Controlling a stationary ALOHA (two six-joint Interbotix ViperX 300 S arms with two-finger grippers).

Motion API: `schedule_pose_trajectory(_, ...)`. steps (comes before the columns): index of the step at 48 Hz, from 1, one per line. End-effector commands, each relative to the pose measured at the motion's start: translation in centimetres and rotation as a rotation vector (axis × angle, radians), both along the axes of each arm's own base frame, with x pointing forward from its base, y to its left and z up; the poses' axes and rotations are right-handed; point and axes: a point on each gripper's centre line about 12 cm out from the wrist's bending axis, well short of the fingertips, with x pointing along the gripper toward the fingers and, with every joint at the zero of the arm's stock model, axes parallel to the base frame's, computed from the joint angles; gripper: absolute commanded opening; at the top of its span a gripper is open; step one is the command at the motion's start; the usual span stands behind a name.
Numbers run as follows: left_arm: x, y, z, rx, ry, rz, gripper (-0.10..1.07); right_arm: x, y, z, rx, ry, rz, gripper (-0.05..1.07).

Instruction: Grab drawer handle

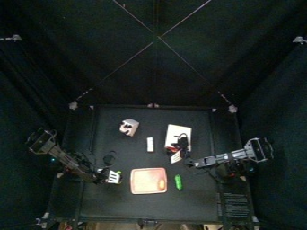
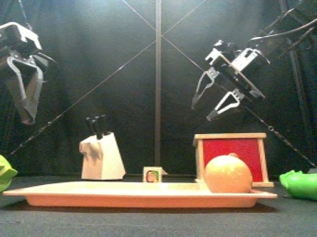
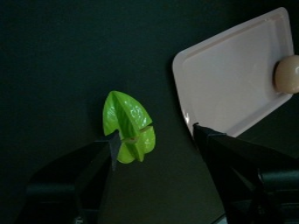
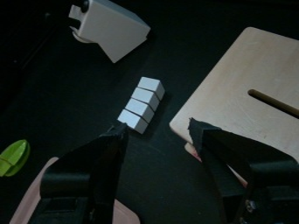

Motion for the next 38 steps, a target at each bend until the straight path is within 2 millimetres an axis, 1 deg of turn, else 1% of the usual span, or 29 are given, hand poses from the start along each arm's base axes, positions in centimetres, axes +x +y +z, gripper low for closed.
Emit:
schedule_pose_trajectory(1, 0.5, -0.2, 0.9, 0.006, -0.038, -0.021, 0.98, 0.2, 0.1, 1.1, 0.001, -0.036, 0.002, 0.90)
schedule_pose_trajectory(11, 1.7, 0.1, 2.7, 0.083, -0.143, -0.105, 0.98, 0.2, 0.1, 1.1, 0.002, -0.037, 0.001, 0.90)
schedule_pose_trajectory(16, 1.9, 0.3, 3.5, 0.103, -0.180, -0.125, 0.97, 0.2, 0.2, 1.1, 0.005, -0.039, 0.000, 0.90)
schedule_pose_trajectory(27, 2.2, 1.0, 4.9, 0.138, -0.259, -0.161, 0.94, 0.2, 1.0, 1.2, 0.025, -0.041, -0.010, 0.90)
schedule_pose_trajectory(32, 2.6, 1.7, 5.4, 0.165, -0.297, -0.179, 0.90, -0.2, 1.5, 1.2, 0.030, -0.035, -0.035, 0.90)
schedule_pose_trajectory(38, 3.3, 3.0, 6.0, 0.201, -0.353, -0.201, 0.78, -0.8, 2.4, 1.1, 0.034, -0.020, -0.079, 0.90)
